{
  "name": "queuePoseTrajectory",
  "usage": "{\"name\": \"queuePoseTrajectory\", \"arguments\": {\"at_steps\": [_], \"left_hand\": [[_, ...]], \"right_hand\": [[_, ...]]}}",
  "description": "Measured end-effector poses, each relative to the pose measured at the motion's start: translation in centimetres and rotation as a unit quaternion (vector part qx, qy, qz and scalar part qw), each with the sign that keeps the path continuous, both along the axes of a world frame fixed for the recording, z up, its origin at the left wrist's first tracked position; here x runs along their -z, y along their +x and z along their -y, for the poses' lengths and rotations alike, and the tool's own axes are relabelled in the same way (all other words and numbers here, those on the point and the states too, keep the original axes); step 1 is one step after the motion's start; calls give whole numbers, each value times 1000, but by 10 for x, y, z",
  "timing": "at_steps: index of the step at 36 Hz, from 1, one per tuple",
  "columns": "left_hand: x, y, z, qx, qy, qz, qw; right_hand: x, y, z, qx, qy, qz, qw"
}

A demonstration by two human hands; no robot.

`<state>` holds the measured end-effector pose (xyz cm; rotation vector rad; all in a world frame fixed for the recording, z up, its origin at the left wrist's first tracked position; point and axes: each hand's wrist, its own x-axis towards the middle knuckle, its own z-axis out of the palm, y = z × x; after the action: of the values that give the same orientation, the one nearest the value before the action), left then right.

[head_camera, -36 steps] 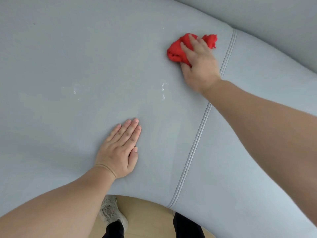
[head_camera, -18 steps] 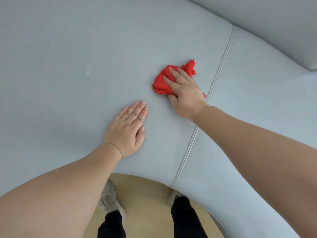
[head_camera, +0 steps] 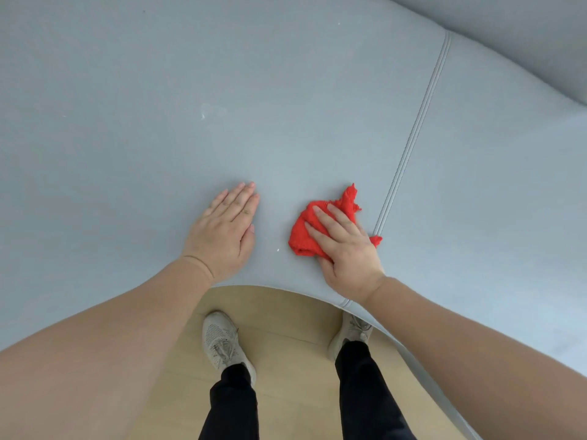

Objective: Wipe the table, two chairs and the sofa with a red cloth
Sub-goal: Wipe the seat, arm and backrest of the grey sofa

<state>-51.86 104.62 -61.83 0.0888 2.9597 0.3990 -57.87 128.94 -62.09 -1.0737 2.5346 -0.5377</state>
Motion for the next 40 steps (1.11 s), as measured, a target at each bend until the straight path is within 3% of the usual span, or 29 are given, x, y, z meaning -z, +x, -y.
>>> {"name": "queuePoseTrajectory", "arguments": {"at_steps": [7,13,19,29,40], "left_hand": [[0,14,11,-18,4,-3,1000],[4,17,29,-79,6,-1,997],[8,16,52,-68,-10,-5,998],[16,3,84,-87,-19,-33,995],[26,2,90,-82,-8,-25,996]], "right_hand": [[1,33,-4,-16,-17,-24,999],[10,41,-3,-85,-18,-62,994],[15,38,26,-152,-12,-71,986],[20,-7,49,-212,-43,-62,974],[22,-88,103,-214,-39,-58,974]]}}
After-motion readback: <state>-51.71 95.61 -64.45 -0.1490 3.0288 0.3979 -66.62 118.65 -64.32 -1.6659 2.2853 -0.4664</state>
